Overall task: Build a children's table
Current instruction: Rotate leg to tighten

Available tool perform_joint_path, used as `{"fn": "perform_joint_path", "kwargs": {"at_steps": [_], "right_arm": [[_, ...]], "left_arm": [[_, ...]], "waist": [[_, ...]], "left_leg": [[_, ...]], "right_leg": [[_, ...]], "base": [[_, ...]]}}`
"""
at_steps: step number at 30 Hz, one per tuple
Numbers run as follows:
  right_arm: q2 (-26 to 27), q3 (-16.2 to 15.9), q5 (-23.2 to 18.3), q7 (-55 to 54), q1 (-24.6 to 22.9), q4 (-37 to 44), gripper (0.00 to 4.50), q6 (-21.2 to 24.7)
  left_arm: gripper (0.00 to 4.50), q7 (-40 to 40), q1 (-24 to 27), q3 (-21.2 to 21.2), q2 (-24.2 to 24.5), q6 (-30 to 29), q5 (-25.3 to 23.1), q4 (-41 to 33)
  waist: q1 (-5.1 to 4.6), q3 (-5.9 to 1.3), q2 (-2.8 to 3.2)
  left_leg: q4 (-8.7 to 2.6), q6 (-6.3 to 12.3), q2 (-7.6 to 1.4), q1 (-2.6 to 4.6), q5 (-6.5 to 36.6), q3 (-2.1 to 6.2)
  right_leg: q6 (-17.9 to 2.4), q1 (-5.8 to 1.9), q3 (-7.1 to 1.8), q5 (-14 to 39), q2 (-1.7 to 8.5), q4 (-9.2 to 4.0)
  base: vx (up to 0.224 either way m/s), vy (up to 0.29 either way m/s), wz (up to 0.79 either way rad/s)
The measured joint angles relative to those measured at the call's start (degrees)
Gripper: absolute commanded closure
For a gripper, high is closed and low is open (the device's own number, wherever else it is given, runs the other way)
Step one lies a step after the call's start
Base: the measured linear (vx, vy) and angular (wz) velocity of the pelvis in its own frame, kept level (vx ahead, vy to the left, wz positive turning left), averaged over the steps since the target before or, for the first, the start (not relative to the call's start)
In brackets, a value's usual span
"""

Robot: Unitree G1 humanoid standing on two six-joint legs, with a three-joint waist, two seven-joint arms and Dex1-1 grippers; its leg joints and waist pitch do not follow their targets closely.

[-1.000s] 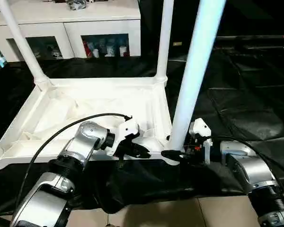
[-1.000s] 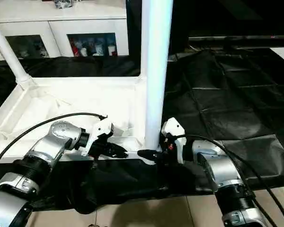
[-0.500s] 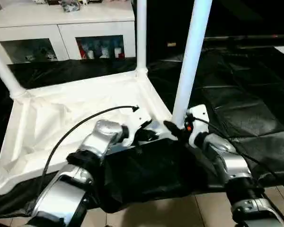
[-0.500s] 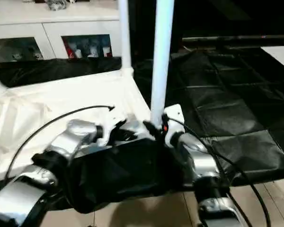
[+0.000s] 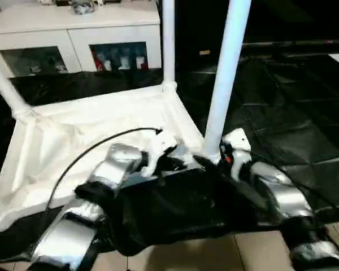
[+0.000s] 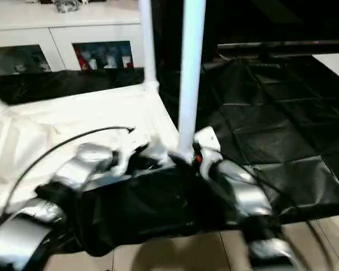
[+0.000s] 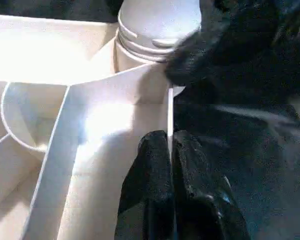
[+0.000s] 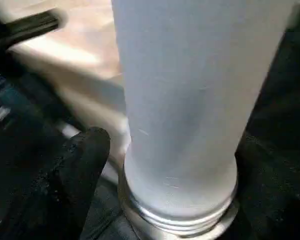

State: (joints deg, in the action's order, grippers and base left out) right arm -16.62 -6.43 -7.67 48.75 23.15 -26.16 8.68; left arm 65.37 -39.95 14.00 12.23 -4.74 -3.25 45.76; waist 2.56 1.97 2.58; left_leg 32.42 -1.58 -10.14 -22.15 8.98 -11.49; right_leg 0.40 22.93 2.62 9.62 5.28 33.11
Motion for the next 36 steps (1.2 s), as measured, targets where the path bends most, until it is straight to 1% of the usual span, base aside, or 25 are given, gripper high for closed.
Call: {"fn": "perform_joint_path", "kwargs": {"at_steps": [5,9,13,15,18,19,20,21,24,26,27,30,32,33,36], "right_arm": [[-2.4,-2.0,-2.0,7.8,-1.0,3.0,0.59,2.0],[-4.1,-2.7,-3.3,12.3,-1.3,4.0,0.59,2.2],[-4.5,-2.9,-3.9,14.1,-1.8,4.7,0.59,2.5],[-4.5,-2.9,-4.0,14.3,-1.8,5.0,0.91,3.0],[-4.6,-2.6,-4.1,14.2,-1.8,5.4,0.97,4.3],[-4.4,-2.6,-4.1,14.1,-1.9,5.4,1.12,4.5],[-4.2,-2.5,-4.2,13.8,-1.9,5.4,1.12,4.5],[-3.9,-2.4,-4.2,13.4,-2.0,5.4,1.27,4.5],[-2.3,-1.8,-3.6,9.2,-2.2,4.5,1.5,3.9],[-0.6,-0.4,-2.5,3.9,-1.1,2.0,1.72,2.0],[1.1,0.6,-1.7,-0.4,-0.2,0.0,1.76,1.2],[5.4,4.3,-0.1,-13.2,2.4,-4.2,1.82,1.2],[6.3,5.1,0.3,-17.1,3.1,-5.0,1.85,1.3],[7.4,5.9,0.7,-19.7,3.6,-5.6,1.85,1.5],[7.7,6.1,1.2,-22.2,3.9,-5.8,1.85,2.0]], "left_arm": [[4.5,6.4,0.6,1.6,2.1,1.1,0.8,-1.6],[4.5,10.1,1.5,2.0,3.8,1.0,1.3,-3.3],[4.5,11.6,2.0,2.0,4.3,0.6,1.4,-4.5],[4.5,11.7,2.1,2.1,4.4,0.4,1.4,-4.7],[4.5,12.1,2.3,2.2,4.4,0.3,1.5,-5.0],[4.5,12.0,2.3,2.2,4.4,0.2,1.5,-5.0],[4.5,11.9,2.3,2.2,4.4,0.2,1.5,-5.0],[4.5,11.7,2.3,2.2,4.4,0.1,1.5,-5.0],[4.5,9.3,2.3,2.0,3.6,-0.1,1.3,-4.8],[4.5,5.0,1.7,1.3,2.2,-0.2,1.0,-3.5],[4.5,1.9,0.6,0.8,0.7,-0.3,0.5,-1.7],[4.5,-6.7,-2.3,-0.3,-3.5,-1.5,-0.9,2.6],[4.5,-9.4,-2.7,-0.3,-4.9,-2.3,-1.0,3.0],[4.5,-11.2,-3.3,-0.5,-5.9,-2.7,-1.0,4.1],[4.5,-13.3,-3.5,-0.7,-7.1,-3.0,-1.0,4.6]], "waist": [[0.79,0.12,-0.18],[0.91,0.27,-0.41],[1.0,0.3,-0.46],[0.98,0.32,-0.49],[1.03,0.33,-0.51],[1.04,0.34,-0.53],[1.03,0.35,-0.54],[1.01,0.35,-0.53],[0.92,0.34,-0.53],[0.72,0.35,-0.53],[0.58,0.35,-0.54],[-0.02,0.35,-0.54],[-0.22,0.32,-0.5],[-0.22,0.25,-0.39],[-0.16,0.02,-0.03]], "left_leg": [[0.05,-0.01,0.02,-0.05,0.0,-0.06],[0.06,-0.02,0.05,-0.06,0.0,-0.07],[0.06,-0.02,0.04,-0.07,0.0,-0.07],[0.06,-0.02,0.04,-0.07,0.0,-0.08],[0.05,-0.02,0.04,-0.07,0.0,-0.07],[0.06,-0.02,0.04,-0.06,0.0,-0.07],[0.06,-0.02,0.04,-0.06,0.0,-0.07],[0.07,-0.02,0.04,-0.06,0.0,-0.07],[0.13,-0.03,0.04,-0.03,0.0,-0.08],[0.23,-0.03,0.04,0.0,0.0,-0.08],[0.25,-0.04,0.06,0.03,0.0,-0.08],[0.3,-0.03,0.18,0.06,0.0,-0.1],[0.32,-0.03,0.22,0.07,0.0,-0.12],[0.32,-0.03,0.22,0.1,0.0,-0.1],[0.32,0.02,0.25,0.09,0.0,-0.1]], "right_leg": [[0.0,0.0,-0.08,0.0,0.03,-0.02],[0.0,0.01,-0.1,0.0,0.04,-0.02],[0.0,0.03,-0.1,0.0,0.04,-0.02],[0.0,0.03,-0.1,0.0,0.04,-0.02],[0.0,0.02,-0.1,0.0,0.04,-0.02],[0.0,0.02,-0.1,0.0,0.04,-0.02],[0.0,0.02,-0.1,0.0,0.04,-0.01],[0.0,0.02,-0.1,0.0,0.04,0.0],[0.0,0.01,-0.15,0.0,0.05,0.01],[0.0,-0.01,-0.18,0.0,0.05,0.03],[0.0,-0.03,-0.23,0.0,0.06,0.02],[0.3,-0.05,-0.39,0.2,0.11,-0.03],[0.3,-0.08,-0.43,0.2,0.13,-0.04],[0.3,-0.13,-0.41,0.2,0.13,-0.04],[0.0,-0.21,-0.41,0.0,0.14,-0.05]], "base": [[0.0,0.0,0.0],[0.0,0.0,0.0],[0.0,0.0,0.0],[0.0,0.0,0.0],[0.0,0.0,0.0],[0.0,0.0,0.0],[0.0,0.0,0.0],[0.0,0.0,0.0],[0.0,0.0,0.0],[0.0,0.0,0.0],[0.0,0.0,0.0],[0.0,0.0,0.0],[0.0,0.0,0.0],[0.0,0.0,0.0],[0.0,0.0,0.0]]}}
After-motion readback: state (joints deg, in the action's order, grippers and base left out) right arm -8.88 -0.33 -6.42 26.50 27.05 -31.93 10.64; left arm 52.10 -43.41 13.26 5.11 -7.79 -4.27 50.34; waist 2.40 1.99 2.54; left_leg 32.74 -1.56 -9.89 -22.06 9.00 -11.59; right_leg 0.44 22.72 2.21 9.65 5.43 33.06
